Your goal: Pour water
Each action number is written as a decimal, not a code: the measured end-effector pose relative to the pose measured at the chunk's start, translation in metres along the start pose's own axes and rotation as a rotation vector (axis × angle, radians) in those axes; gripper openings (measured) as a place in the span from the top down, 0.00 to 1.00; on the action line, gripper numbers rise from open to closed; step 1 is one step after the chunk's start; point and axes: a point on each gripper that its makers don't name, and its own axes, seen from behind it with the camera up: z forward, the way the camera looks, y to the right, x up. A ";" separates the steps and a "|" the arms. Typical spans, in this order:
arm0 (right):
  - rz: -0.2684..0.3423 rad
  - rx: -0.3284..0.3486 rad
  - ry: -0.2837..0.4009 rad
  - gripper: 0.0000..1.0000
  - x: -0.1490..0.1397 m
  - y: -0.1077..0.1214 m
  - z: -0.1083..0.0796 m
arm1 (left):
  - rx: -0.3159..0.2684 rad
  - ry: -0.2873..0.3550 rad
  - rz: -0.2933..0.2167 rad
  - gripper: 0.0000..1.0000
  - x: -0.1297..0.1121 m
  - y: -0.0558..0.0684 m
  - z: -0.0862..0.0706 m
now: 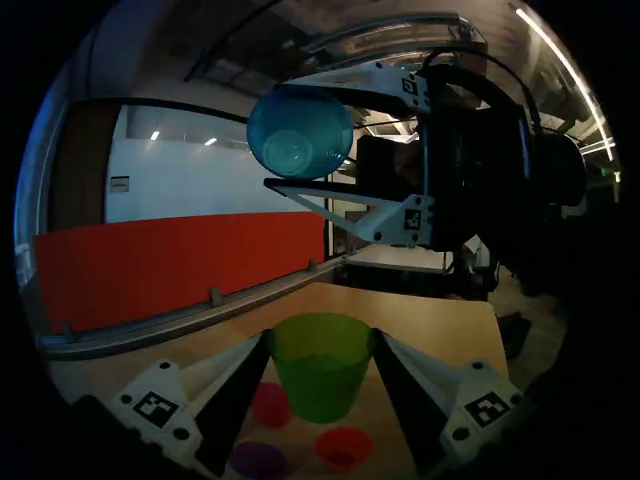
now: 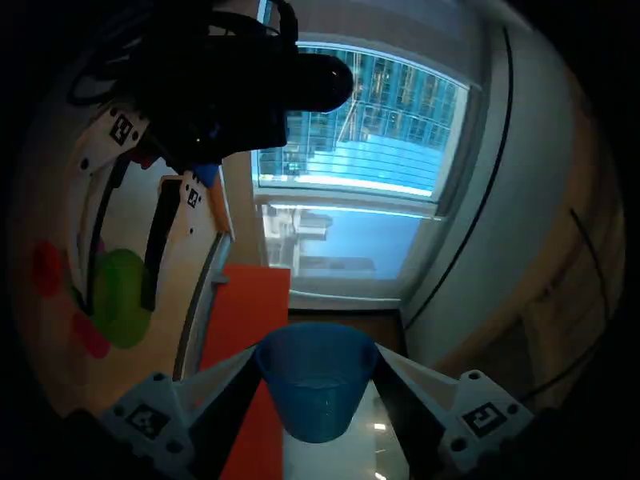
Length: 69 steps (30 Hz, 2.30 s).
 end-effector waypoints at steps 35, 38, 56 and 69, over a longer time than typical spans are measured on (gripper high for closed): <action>1.306 0.113 -0.002 0.09 -0.007 -0.015 -0.023 | 0.017 0.004 0.017 0.11 0.008 -0.002 -0.007; 1.388 0.115 0.007 0.09 -0.007 -0.012 -0.024 | 0.020 0.004 0.016 0.11 0.008 -0.003 -0.007; 1.506 0.131 0.008 0.09 -0.007 -0.022 -0.037 | 0.049 -0.005 0.017 0.11 0.003 -0.013 -0.018; 1.517 0.142 -0.052 0.09 -0.026 -0.065 -0.068 | 0.132 -0.032 0.015 0.11 -0.013 -0.037 -0.052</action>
